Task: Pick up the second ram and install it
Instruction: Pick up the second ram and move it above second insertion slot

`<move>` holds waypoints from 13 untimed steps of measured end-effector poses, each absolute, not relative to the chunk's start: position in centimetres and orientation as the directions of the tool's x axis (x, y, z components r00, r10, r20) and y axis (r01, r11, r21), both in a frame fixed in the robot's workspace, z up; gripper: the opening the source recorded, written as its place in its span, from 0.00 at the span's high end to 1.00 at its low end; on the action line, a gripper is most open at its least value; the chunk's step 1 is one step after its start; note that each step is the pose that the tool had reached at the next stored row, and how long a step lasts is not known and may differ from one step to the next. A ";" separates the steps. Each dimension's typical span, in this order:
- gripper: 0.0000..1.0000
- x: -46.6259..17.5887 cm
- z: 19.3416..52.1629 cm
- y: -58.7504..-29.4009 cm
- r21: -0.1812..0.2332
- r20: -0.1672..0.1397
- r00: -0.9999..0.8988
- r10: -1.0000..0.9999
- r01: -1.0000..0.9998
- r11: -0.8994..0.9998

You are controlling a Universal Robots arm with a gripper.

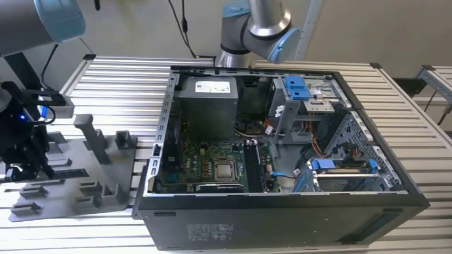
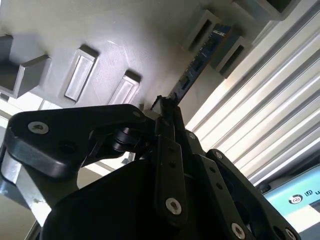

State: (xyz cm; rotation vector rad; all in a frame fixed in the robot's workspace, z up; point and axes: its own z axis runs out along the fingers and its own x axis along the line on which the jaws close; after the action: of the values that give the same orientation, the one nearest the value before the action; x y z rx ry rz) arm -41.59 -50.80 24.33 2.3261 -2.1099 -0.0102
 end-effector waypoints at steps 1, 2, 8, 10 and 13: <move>0.86 -41.6 24.4 -50.8 0.005 -0.004 0.095 -0.995 -0.995 -0.095; 0.86 -41.6 24.4 -50.8 0.005 -0.004 0.090 -0.996 -0.996 -0.090; 0.86 -41.6 24.8 -50.8 0.005 -0.005 0.057 -0.998 -0.998 -0.057; 0.86 -41.6 25.3 -50.8 0.005 -0.005 0.057 -0.998 -0.998 -0.057; 0.86 -41.6 26.0 -50.8 0.005 -0.005 0.057 -0.998 -0.998 -0.057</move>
State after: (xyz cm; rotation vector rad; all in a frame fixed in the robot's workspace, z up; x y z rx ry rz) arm -41.60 -50.80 25.96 2.2832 -2.1572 -0.0110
